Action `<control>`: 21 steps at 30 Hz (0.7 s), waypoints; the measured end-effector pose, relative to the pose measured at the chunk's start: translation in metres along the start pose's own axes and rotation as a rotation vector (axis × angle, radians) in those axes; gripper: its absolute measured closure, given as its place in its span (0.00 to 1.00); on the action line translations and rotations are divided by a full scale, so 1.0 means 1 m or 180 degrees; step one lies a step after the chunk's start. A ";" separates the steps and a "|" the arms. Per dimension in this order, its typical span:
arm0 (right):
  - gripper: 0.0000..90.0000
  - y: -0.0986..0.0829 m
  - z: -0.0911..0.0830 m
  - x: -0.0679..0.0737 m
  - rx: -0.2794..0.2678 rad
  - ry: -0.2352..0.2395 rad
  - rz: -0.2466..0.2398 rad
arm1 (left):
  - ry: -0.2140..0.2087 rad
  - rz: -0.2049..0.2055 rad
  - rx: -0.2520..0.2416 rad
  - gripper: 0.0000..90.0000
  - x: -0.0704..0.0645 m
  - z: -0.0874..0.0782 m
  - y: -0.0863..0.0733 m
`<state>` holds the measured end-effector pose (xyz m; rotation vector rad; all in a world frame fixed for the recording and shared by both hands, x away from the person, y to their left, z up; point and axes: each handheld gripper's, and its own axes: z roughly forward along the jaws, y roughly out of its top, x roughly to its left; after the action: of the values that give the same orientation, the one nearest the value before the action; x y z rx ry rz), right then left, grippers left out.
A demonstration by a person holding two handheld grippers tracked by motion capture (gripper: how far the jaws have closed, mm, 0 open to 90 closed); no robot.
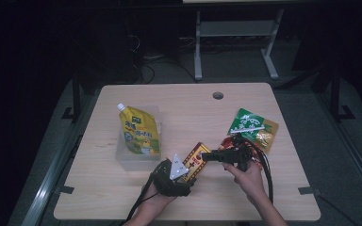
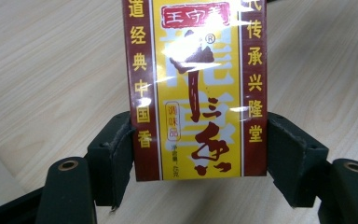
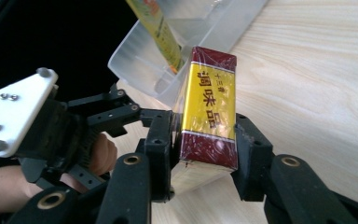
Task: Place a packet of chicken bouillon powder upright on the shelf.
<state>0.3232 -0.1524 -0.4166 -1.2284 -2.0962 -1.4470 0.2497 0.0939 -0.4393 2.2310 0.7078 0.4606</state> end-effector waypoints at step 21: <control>0.75 0.037 -0.002 0.038 0.0220 -0.0531 -0.0899 | -0.0095 -0.0056 -0.0103 0.32 0.001 -0.005 -0.007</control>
<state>0.3295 -0.1317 -0.3682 -1.0950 -2.4945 -1.4105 0.2459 0.1011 -0.4411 2.1952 0.6992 0.4265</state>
